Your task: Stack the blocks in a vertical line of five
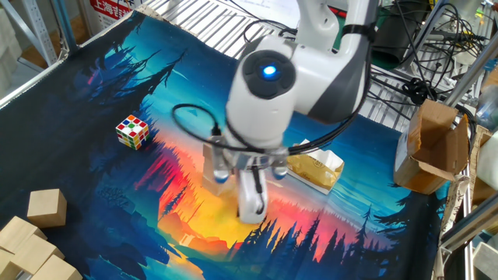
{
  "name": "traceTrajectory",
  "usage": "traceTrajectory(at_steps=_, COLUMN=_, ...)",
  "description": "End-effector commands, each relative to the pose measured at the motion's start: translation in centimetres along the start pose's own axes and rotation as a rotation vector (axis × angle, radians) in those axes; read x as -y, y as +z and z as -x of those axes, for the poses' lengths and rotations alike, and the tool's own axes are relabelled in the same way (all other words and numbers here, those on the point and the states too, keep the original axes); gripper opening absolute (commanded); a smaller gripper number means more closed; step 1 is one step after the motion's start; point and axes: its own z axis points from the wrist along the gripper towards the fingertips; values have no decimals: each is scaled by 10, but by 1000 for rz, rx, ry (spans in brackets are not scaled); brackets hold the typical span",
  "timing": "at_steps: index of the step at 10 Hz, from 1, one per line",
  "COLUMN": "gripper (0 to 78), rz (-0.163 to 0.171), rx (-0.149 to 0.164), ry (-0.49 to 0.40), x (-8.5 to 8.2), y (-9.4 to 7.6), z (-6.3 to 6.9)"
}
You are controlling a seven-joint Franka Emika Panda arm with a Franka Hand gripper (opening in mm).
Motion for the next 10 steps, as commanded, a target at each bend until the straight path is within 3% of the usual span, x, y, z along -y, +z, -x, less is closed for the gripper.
traceTrajectory(at_steps=1, gripper=775, rz=10, rx=-9, ry=49, x=9, y=3, z=-27)
traceTrajectory(at_steps=10, gripper=775, rz=20, rx=-6, ry=86, x=18, y=27, z=-45)
